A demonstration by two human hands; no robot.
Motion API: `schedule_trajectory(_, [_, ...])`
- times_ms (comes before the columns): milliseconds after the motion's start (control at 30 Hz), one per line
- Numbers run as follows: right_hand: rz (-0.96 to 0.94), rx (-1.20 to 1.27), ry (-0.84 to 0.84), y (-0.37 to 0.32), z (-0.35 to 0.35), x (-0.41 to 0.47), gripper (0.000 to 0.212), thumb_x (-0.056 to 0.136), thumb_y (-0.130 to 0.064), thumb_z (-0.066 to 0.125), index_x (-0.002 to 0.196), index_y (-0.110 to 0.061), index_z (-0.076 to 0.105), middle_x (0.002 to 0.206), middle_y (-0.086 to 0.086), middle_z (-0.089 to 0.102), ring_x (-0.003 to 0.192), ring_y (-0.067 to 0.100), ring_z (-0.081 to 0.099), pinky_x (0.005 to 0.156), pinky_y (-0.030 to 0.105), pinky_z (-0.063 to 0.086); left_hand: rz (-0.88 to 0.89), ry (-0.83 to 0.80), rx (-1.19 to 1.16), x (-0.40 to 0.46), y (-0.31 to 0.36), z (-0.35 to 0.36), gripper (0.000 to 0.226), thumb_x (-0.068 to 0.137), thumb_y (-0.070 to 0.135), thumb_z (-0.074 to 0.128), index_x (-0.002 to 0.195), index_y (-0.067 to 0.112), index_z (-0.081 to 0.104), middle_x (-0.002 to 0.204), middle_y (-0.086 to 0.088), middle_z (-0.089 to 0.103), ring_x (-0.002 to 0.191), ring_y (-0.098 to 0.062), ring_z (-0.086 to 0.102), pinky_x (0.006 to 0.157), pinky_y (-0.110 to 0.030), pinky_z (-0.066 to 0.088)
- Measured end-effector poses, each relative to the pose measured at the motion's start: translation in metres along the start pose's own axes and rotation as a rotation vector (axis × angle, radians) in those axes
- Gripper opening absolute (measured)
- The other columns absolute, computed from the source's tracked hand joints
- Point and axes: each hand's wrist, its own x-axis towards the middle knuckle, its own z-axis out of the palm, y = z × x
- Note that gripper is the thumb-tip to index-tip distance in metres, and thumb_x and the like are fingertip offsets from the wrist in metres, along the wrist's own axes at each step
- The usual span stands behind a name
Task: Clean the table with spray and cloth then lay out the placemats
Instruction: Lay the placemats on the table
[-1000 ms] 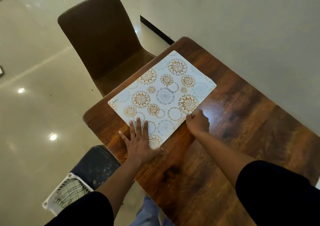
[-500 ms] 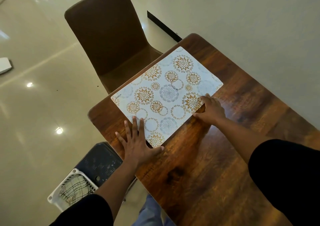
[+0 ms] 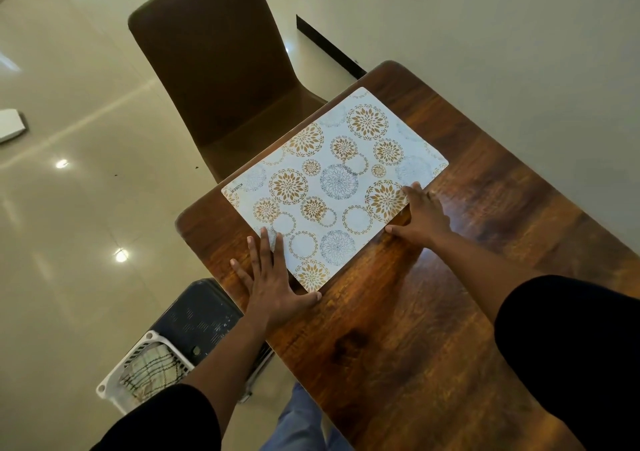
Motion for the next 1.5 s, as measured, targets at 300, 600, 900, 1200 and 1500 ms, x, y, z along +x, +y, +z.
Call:
schedule_trajectory(300, [0.005, -0.053, -0.044, -0.002, -0.001, 0.001, 0.11, 0.086, -0.062, 0.071, 0.164, -0.032, 0.0, 0.173, -0.004, -0.012, 0.158, 0.038, -0.004, 0.116, 0.066, 0.025, -0.002, 0.008, 0.007, 0.001, -0.003, 0.002, 0.145, 0.063, 0.102, 0.043, 0.168, 0.026, -0.021, 0.168, 0.002, -0.045, 0.153, -0.027, -0.046, 0.119, -0.068, -0.028])
schedule_trajectory(600, [0.027, -0.08, -0.108, -0.009, -0.01, 0.003, 0.114, 0.087, -0.059, 0.073, 0.164, -0.03, -0.005, 0.172, -0.003, -0.017, 0.157, 0.04, -0.005, 0.114, 0.067, 0.027, 0.011, 0.004, 0.024, 0.003, -0.004, 0.004, 0.143, 0.063, 0.102, 0.042, 0.169, 0.028, -0.02, 0.168, 0.003, -0.045, 0.153, -0.028, -0.047, 0.119, -0.069, -0.027])
schedule_trajectory(900, [0.038, -0.083, -0.116, -0.011, -0.011, 0.004, 0.115, 0.087, -0.059, 0.074, 0.164, -0.031, -0.007, 0.171, -0.003, -0.019, 0.157, 0.04, -0.006, 0.113, 0.069, 0.029, 0.009, 0.016, 0.03, 0.003, -0.005, 0.006, 0.142, 0.064, 0.101, 0.045, 0.169, 0.028, -0.019, 0.17, 0.002, -0.043, 0.154, -0.029, -0.045, 0.119, -0.071, -0.025])
schedule_trajectory(1200, [0.042, -0.08, -0.124, -0.01, -0.01, 0.008, 0.119, 0.085, -0.059, 0.076, 0.164, -0.031, -0.009, 0.171, -0.003, -0.018, 0.156, 0.042, -0.006, 0.113, 0.069, 0.028, 0.008, 0.018, 0.03, 0.004, -0.004, 0.005, 0.141, 0.065, 0.102, 0.044, 0.169, 0.03, -0.019, 0.17, 0.004, -0.043, 0.153, -0.028, -0.047, 0.118, -0.067, -0.031])
schedule_trajectory(1500, [0.054, -0.082, -0.149, -0.011, -0.011, 0.016, 0.125, 0.082, -0.057, 0.079, 0.163, -0.029, -0.012, 0.171, 0.001, -0.021, 0.155, 0.044, -0.008, 0.119, 0.067, 0.022, 0.053, 0.035, 0.04, 0.004, -0.01, 0.008, 0.137, 0.063, 0.111, 0.028, 0.169, 0.036, -0.014, 0.171, 0.004, -0.041, 0.153, -0.03, -0.046, 0.116, -0.067, -0.032])
